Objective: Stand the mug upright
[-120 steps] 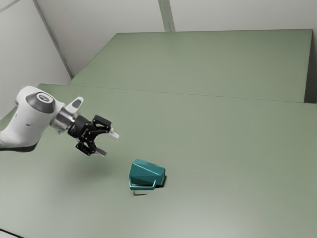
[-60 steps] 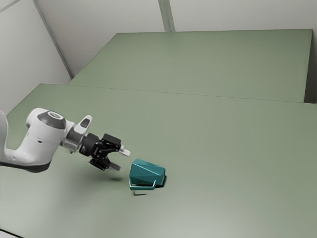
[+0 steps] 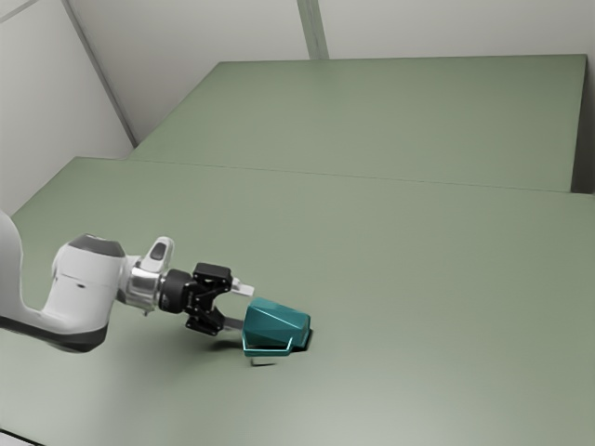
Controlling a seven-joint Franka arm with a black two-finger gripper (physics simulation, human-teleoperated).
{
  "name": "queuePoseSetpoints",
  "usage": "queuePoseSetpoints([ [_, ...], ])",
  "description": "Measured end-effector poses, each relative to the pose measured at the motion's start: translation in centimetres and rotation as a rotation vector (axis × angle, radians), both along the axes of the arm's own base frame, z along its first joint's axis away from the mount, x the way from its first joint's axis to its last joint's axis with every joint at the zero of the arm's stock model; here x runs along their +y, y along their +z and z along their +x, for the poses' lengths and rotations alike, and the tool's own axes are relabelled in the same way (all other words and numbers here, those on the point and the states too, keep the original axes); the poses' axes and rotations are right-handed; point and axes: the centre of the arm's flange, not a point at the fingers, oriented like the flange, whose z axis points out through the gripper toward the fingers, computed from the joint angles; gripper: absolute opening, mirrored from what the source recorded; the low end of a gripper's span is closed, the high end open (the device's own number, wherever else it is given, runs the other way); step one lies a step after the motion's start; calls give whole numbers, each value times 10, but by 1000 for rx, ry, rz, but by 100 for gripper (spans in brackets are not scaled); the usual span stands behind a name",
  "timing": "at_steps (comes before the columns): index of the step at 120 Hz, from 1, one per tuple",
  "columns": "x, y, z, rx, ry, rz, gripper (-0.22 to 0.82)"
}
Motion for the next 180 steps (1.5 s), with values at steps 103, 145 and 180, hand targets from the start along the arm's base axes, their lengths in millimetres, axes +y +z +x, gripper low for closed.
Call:
queuePoseSetpoints([
  [103, -39, 0, 13, -33, 129, -38, 5],
  [145, -45, 0, 12, -2, 128, -20, -15],
  [180, -40, 29, 28, -66, 96, 69, -17],
])
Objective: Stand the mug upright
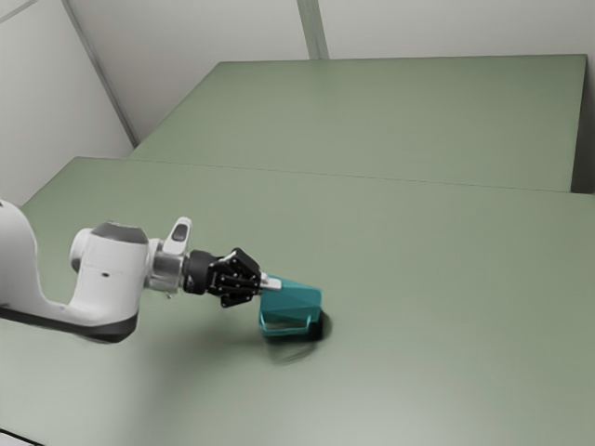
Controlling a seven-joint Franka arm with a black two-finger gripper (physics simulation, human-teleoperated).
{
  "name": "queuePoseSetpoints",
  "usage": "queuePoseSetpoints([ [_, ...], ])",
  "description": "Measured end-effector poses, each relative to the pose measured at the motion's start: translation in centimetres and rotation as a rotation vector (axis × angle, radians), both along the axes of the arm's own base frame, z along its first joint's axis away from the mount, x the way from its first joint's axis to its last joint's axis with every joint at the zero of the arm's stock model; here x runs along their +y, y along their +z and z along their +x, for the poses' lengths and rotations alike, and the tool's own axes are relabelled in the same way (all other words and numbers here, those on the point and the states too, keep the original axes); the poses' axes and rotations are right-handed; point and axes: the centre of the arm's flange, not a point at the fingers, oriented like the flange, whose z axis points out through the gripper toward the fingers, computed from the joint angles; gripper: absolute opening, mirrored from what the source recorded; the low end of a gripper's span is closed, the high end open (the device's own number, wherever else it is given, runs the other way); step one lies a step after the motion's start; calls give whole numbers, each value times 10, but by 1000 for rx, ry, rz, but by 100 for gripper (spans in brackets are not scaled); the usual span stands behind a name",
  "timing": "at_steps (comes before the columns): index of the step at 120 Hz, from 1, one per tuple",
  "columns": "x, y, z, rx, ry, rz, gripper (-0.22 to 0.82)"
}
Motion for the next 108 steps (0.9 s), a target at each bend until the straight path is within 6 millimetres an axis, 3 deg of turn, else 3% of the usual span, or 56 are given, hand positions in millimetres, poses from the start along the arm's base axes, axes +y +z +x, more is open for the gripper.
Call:
queuePoseSetpoints([
  [8, 3, 20, 11, -44, -29, 44, -18],
  [18, 13, 72, 38, -143, -129, 188, -18],
  [30, 26, 115, 58, -194, -250, 395, -18],
  [45, 31, 143, 73, -187, -400, 649, -18],
  [65, 22, 149, 90, -128, -539, 937, -18],
  [83, 20, 120, 100, -23, -569, 1060, -18],
  [108, 23, 87, 103, 111, -505, 1089, -18],
])
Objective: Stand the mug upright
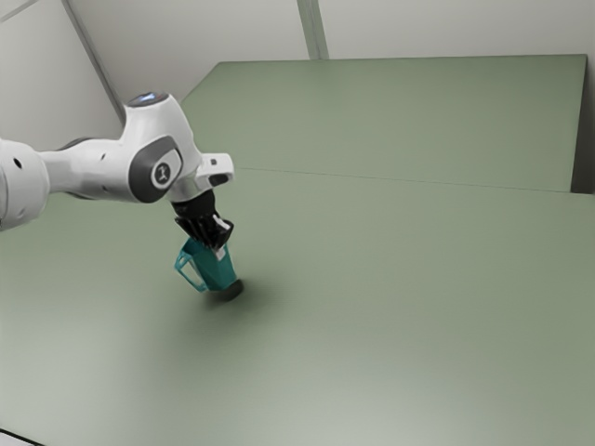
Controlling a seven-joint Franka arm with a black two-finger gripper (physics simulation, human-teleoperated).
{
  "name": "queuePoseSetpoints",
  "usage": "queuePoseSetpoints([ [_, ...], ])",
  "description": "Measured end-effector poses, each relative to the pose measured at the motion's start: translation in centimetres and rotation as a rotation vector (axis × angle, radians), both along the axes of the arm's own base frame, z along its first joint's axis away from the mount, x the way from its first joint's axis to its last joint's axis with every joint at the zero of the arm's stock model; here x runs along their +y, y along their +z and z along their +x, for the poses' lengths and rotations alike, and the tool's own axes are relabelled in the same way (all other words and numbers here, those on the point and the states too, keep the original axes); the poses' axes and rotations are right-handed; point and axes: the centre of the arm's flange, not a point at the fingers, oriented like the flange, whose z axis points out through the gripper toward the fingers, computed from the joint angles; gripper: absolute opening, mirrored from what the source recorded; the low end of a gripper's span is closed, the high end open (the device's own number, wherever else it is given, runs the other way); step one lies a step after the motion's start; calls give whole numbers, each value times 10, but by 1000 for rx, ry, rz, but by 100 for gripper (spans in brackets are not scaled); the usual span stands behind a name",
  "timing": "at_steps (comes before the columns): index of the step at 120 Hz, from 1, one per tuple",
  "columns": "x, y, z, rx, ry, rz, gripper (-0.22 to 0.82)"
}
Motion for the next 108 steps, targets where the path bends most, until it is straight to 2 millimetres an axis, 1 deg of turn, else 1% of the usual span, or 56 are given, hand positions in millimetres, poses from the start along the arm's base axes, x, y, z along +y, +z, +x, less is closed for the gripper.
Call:
queuePoseSetpoints([
  [23, 4, -21, -3, 30, 110, 6, -18],
  [32, 4, -24, -3, 34, 145, 8, -18],
  [35, 4, -25, -3, 35, 155, 7, -15],
  [55, 0, -28, -2, 40, 206, 4, 21],
  [63, 0, -27, -2, 38, 223, 3, 31],
  [72, -1, -20, -1, 28, 241, 2, 40],
  [76, -1, -13, -2, 17, 247, 0, 42],
  [80, -1, -1, -3, 2, 253, -2, 45],
  [84, -1, 14, -5, -16, 259, -5, 47],
  [88, -1, 33, -4, -35, 264, -8, 48],
  [96, -2, 86, 3, -83, 271, -15, 51],
  [100, -3, 113, 2, -101, 272, -17, 52],
  [108, -14, 174, -1, -138, 258, -20, 54],
])
